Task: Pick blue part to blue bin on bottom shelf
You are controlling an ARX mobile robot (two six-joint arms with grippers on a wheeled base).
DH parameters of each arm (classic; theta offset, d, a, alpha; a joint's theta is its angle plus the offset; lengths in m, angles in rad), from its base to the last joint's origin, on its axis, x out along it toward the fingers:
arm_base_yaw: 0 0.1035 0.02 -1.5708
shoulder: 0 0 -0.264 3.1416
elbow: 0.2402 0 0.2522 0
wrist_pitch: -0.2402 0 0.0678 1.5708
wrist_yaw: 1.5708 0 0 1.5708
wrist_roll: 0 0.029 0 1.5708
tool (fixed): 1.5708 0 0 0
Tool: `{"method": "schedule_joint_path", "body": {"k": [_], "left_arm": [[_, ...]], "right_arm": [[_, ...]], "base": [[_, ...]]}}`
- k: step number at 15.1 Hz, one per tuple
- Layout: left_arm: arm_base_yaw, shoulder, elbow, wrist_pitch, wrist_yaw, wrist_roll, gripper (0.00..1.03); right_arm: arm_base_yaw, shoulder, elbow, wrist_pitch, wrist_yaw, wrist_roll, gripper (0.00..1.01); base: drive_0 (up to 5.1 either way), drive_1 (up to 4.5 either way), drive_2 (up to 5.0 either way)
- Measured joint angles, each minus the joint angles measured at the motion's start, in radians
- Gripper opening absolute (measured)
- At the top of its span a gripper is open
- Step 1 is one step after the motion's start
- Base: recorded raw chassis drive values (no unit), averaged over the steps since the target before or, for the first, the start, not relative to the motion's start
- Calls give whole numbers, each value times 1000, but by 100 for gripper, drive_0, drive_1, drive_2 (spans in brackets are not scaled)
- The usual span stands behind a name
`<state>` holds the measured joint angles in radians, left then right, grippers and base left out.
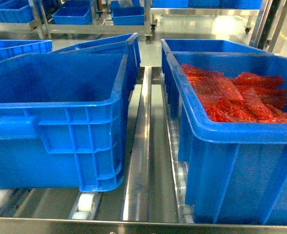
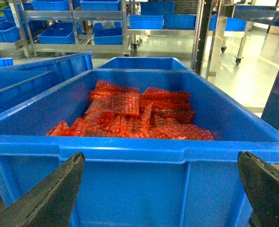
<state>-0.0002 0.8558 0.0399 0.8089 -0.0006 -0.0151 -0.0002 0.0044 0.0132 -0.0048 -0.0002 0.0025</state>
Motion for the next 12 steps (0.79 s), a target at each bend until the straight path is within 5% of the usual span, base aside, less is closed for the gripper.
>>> {"method": "schedule_joint_path", "body": {"k": [12], "left_arm": [[0,-532,-27,-486,0,0,2]], "right_arm": [[0,0,0,0,0,0,98]], "base": [[0,0,0]]}}
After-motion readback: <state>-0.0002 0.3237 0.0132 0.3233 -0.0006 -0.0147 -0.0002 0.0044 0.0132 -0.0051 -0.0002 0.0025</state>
